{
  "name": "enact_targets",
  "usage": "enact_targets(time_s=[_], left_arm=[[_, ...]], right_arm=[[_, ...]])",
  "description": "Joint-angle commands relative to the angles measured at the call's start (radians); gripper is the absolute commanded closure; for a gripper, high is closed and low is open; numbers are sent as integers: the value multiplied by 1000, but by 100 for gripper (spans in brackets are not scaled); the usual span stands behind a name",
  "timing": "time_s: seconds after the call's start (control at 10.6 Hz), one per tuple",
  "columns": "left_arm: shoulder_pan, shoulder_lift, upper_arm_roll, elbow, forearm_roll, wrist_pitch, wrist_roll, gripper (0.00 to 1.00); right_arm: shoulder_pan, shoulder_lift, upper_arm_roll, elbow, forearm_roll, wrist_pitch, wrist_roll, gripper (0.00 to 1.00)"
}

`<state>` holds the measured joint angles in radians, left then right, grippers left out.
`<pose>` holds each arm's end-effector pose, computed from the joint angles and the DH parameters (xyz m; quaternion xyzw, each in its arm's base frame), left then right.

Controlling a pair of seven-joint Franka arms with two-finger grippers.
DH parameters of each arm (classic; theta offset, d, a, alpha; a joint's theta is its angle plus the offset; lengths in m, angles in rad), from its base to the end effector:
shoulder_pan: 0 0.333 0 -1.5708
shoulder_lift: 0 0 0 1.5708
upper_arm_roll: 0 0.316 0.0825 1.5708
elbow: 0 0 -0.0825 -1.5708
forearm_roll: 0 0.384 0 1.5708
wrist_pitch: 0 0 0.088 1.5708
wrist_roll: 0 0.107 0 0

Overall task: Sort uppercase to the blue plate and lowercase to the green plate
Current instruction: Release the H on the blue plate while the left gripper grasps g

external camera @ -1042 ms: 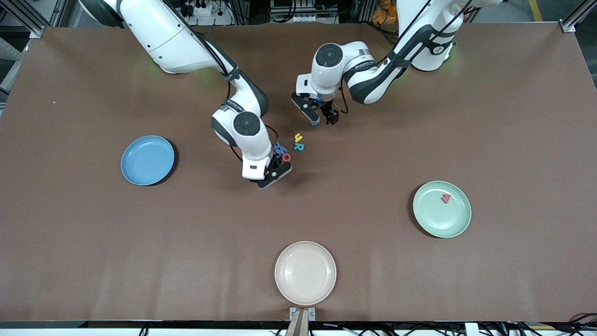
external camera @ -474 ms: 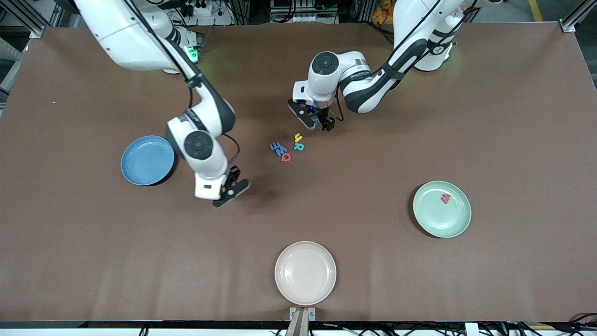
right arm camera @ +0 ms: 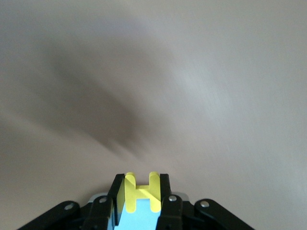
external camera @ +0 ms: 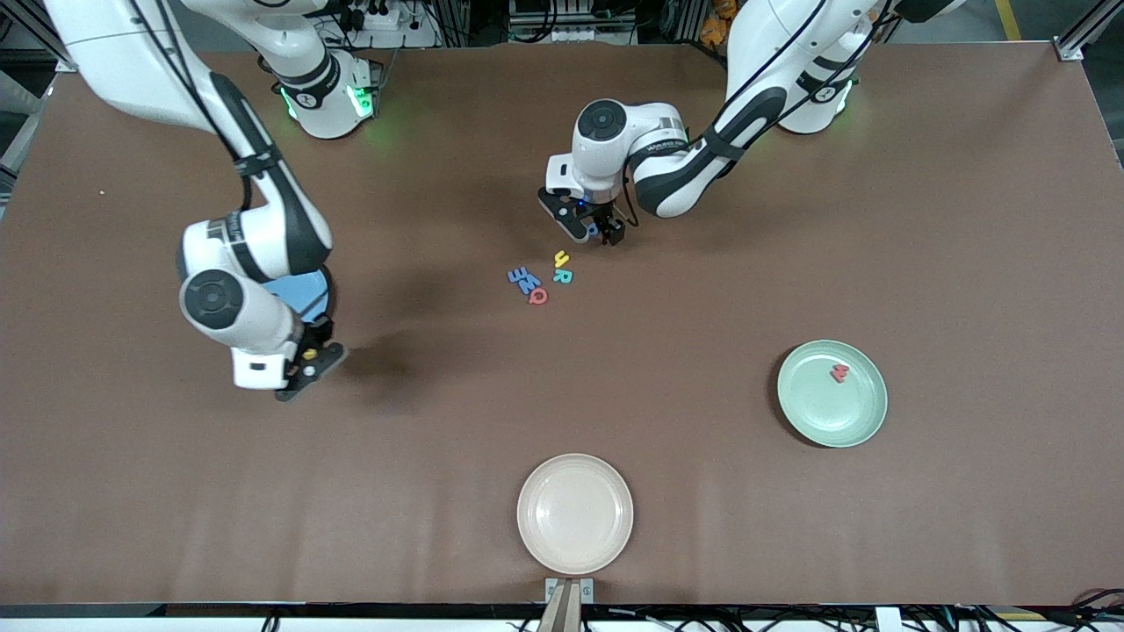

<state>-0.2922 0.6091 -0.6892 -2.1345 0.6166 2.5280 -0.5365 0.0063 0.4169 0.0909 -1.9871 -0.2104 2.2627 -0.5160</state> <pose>0.3002 -0.4753 0.1758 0.9050 -0.4250 -0.0106 0.0131 0.5931 0.0510 0.2426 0.9261 0.3665 -0.0788 0.0420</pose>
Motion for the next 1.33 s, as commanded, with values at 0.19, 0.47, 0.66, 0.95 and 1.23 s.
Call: enact_targets(time_s=[0.19,0.47,0.66,0.95,1.23], left_arm=[[-8,18,7,8,58,6,-42,30],[-8,20,7,12,64,6,-42,44],[-7,20,7,12,81,6,-42,70],[37,-17,7,4,83,-43,-37,100],[184,-135,0,4,63,-176,-25,100]], right_arm=[[9,-152,-65,-291,51,161,-52,78],[8,-152,-65,-360,134,222,-59,74],[9,-152,-65,-358,135,221,-55,23],[11,-158,-63,-325,172,169,-45,20],[15,-167,2,-253,237,69,107,22]])
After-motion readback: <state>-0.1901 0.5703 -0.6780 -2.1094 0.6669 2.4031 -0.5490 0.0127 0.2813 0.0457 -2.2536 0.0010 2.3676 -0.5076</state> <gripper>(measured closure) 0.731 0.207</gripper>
